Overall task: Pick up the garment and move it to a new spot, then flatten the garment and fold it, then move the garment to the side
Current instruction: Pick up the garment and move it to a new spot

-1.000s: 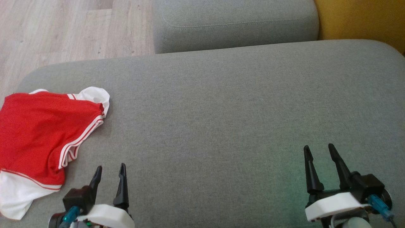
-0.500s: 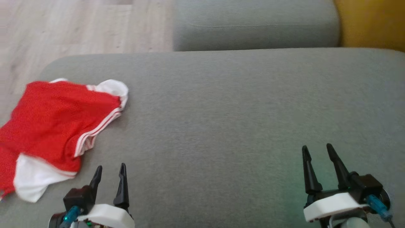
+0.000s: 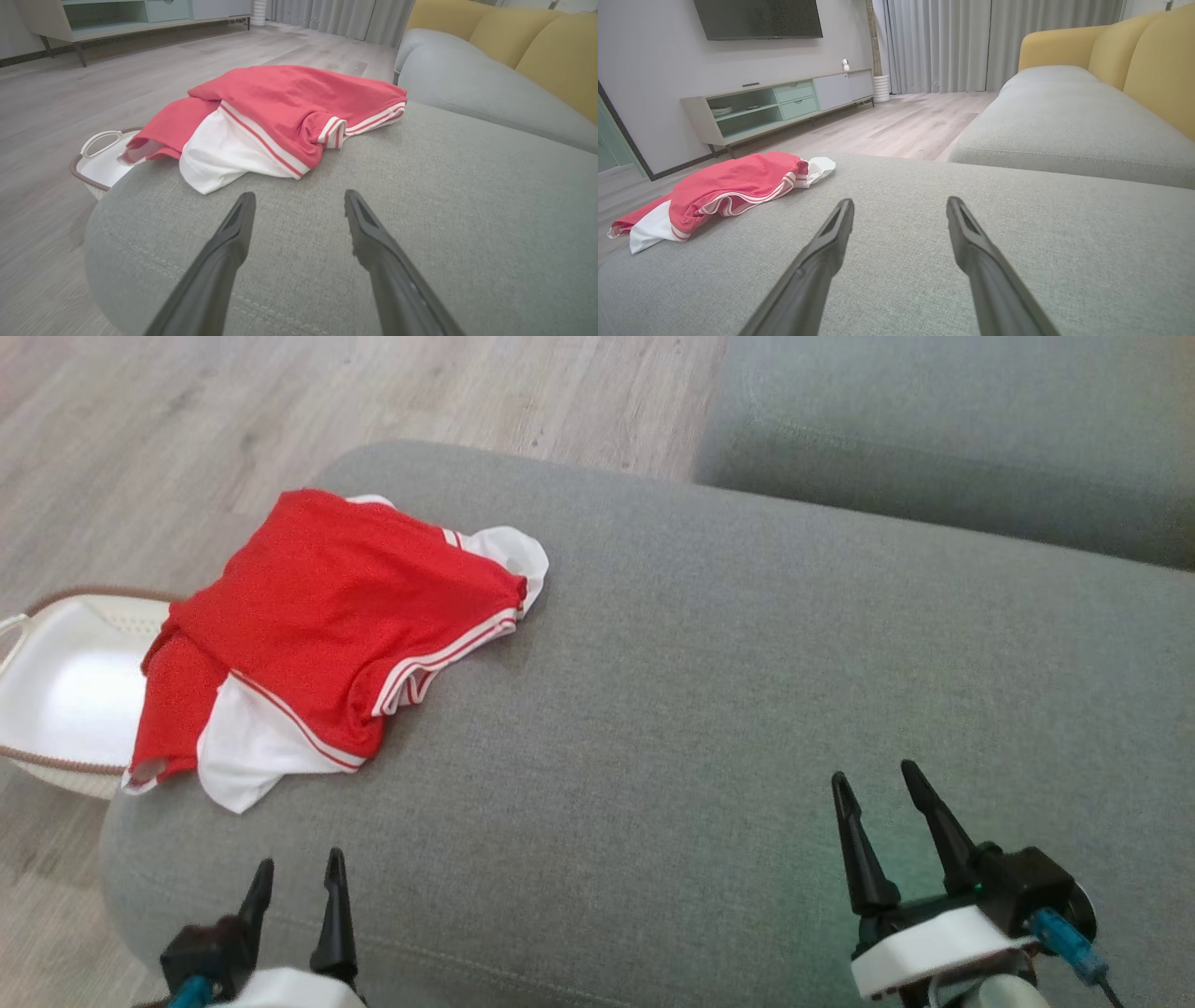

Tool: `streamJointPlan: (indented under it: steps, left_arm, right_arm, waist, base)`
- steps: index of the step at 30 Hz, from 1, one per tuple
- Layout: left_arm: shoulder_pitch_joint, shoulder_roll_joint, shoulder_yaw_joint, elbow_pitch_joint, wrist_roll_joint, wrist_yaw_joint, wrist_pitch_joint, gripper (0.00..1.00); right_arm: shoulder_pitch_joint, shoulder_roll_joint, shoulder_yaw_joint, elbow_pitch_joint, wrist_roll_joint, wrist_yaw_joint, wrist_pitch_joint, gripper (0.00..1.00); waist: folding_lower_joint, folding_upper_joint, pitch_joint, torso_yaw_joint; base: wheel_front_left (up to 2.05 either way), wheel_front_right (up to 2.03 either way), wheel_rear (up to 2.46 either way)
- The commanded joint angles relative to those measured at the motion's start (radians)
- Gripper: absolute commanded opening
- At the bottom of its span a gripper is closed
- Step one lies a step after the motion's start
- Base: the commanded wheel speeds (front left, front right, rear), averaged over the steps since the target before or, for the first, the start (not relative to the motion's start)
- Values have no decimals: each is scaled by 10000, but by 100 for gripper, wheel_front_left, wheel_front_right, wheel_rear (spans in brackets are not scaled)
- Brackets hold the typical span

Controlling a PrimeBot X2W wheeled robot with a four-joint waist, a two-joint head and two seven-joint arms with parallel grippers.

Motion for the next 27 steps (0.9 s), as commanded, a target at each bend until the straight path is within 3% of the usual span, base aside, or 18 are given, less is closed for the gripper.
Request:
streamJointPlan:
  steps: [1,10,23,24,25,26,27]
  left_arm:
    - [-581,66,353,-444,-82,7,-124,100]
    - [-2487,396,654,-206,-205,44,288,100]
    - [-6583,1160,727,2206,-190,566,3423,100]
    - [-6738,1179,720,2478,-209,567,3527,86]
    - [-6873,1198,717,2726,-226,569,3584,49]
    - [-6986,1234,698,2937,-209,574,3576,19]
    - [-7074,1267,712,3117,-211,598,3513,0]
  right_arm:
    - [-531,-40,287,-304,18,77,-138,100]
    - [-1125,-380,472,-612,-118,77,-138,100]
    - [-2166,-1419,801,-1086,69,77,-138,100]
    - [-2209,-1458,796,-1081,96,77,-138,100]
    - [-2239,-1485,779,-1071,118,77,-138,100]
    - [-2257,-1502,767,-1058,136,77,-138,100]
    - [-2261,-1509,759,-1035,150,77,-138,100]
  waist:
    - [0,0,198,7]
    - [0,0,1699,-657]
    - [0,0,4078,-1156]
    - [0,0,4116,-1185]
    - [0,0,4134,-1212]
    - [0,0,4123,-1241]
    - [0,0,4077,-1272]
  base:
    - [0,0,0]
    - [0,0,0]
    - [0,0,0]
    - [0,0,0]
    - [0,0,0]
    - [0,0,0]
    - [0,0,0]
